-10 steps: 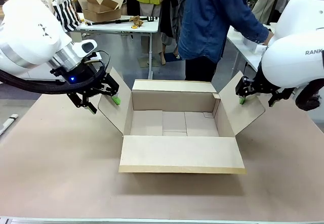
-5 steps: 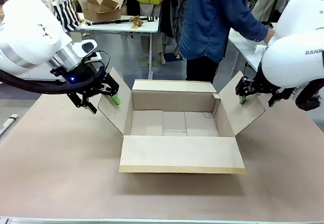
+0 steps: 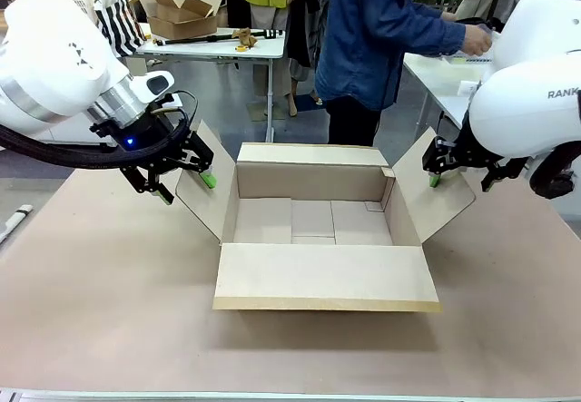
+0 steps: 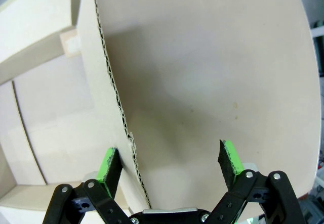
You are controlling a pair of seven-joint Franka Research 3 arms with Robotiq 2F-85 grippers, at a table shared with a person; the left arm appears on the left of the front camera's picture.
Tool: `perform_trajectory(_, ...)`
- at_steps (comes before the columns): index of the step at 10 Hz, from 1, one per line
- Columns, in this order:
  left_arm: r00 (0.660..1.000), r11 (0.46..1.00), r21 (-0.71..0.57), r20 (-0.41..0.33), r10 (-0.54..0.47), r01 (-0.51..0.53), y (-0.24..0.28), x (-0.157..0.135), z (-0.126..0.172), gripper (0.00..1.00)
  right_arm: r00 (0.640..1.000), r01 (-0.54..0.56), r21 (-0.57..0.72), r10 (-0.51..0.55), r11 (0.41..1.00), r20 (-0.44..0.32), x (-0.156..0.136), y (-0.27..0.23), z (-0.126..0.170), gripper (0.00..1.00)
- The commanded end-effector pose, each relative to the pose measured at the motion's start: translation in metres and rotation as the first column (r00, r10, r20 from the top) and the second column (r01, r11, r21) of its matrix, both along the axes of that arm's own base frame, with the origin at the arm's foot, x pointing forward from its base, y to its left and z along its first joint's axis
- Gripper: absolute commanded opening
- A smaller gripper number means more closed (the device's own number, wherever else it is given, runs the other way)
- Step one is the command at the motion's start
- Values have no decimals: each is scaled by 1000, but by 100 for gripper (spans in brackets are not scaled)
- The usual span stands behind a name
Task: Pack the gift set into the box.
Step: Lift both hands away from the flaps of the Package Box.
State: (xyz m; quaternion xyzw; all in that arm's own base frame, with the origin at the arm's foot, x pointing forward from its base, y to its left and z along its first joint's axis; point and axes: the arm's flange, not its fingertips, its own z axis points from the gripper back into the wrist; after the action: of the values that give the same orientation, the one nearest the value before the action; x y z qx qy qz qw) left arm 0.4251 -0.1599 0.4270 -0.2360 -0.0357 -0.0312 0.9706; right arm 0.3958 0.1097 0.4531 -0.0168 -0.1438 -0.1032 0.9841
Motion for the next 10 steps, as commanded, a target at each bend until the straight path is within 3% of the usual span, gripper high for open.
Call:
perform_trajectory(1, 1000, 1000, 12, 5, 6, -6, 0, 0, 1, 100, 1000, 3, 0, -3, 1000, -2, 1, -1, 3, 100)
perform_trajectory(10, 1000, 1000, 12, 5, 6, -6, 0, 0, 1, 100, 1000, 3, 0, -3, 1000, -2, 1, -1, 3, 100)
